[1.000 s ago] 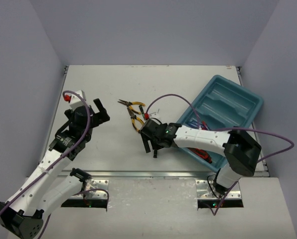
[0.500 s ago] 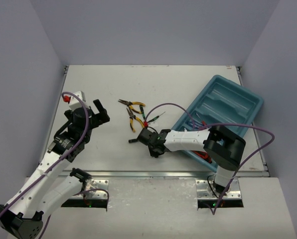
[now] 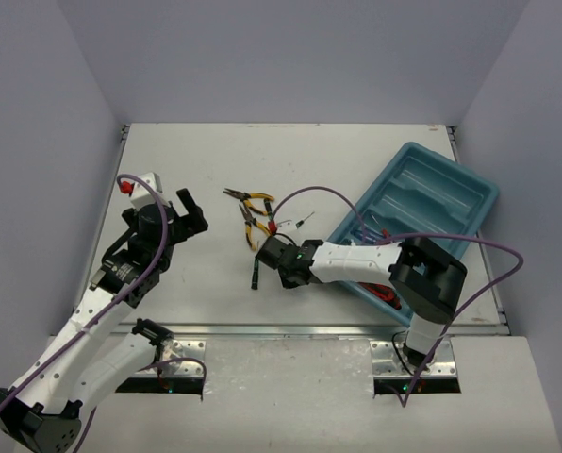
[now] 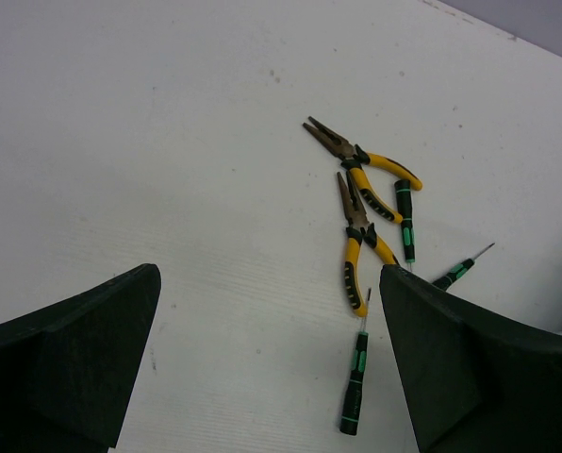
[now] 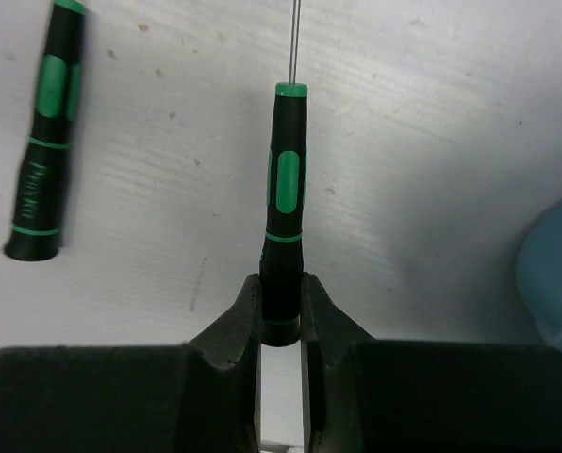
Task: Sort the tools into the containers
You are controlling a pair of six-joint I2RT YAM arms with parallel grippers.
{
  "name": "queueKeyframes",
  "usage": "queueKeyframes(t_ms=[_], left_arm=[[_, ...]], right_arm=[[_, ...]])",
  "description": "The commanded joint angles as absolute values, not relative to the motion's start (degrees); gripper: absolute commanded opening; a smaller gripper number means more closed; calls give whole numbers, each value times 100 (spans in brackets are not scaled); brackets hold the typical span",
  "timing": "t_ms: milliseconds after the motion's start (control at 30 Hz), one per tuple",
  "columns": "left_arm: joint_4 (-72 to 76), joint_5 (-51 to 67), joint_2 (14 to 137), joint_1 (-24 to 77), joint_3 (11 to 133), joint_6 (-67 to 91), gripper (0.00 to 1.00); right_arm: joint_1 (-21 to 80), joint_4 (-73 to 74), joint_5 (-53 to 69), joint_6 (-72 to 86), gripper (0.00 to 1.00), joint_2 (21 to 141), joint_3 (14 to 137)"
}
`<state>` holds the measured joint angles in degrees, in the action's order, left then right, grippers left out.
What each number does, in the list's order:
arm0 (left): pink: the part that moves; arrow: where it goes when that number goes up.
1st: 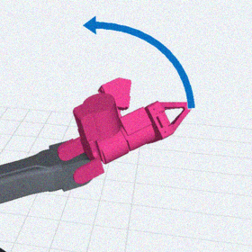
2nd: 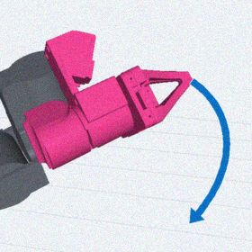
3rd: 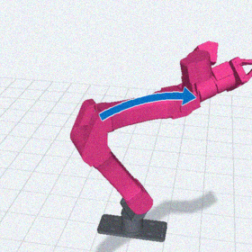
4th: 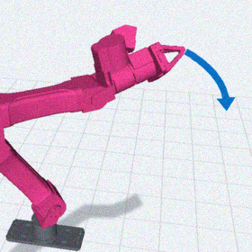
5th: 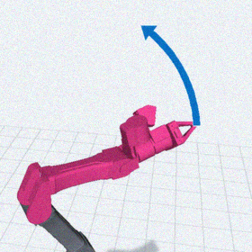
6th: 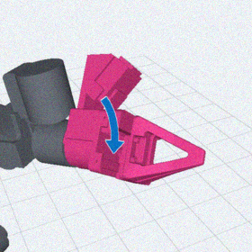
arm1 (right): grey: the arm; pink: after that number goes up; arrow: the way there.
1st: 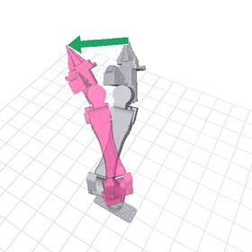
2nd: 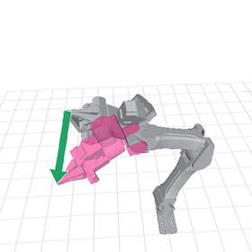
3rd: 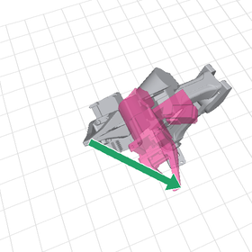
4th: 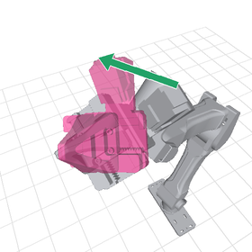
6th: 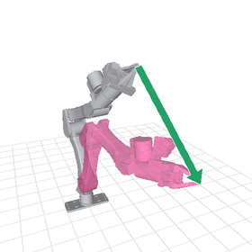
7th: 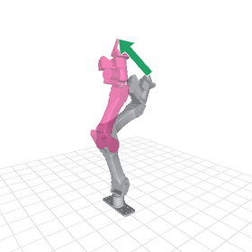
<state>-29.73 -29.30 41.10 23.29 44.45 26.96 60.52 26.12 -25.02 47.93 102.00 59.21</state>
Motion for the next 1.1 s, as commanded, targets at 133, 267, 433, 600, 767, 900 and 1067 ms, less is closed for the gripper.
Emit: queueKeyframes(t_ms=[133, 267, 433, 600, 767, 900, 1067], left_arm=[[-2767, -2897, 4052, 2364, 4447, 2602, 100], [-2742, -2857, 4051, 2373, 4463, 2600, 100], [-2751, -2862, 4025, 2394, 4471, 2587, 100], [-2785, -2980, 3983, 2517, 4464, 2593, 100], [-2767, -2954, 3994, 2602, 4444, 2588, 100], [-2777, -2981, 3965, 2602, 4447, 2584, 100], [-2760, -2937, 4033, 2602, 4447, 2567, 100]], right_arm=[[5268, 2905, -2360, 2707, 0, 8700, 6772], [3722, 3508, -1567, 963, 0, 8412, 7189], [1983, 3481, -1637, -2074, 0, 8370, 6887], [533, 3203, -312, -4034, 0, 8447, 6634], [-242, 3645, -133, -4307, 1, 9060, 7258], [-281, 3771, -510, -4298, 10, 9405, 7267], [-281, 3813, -394, -4140, 50, 9404, 7285]])
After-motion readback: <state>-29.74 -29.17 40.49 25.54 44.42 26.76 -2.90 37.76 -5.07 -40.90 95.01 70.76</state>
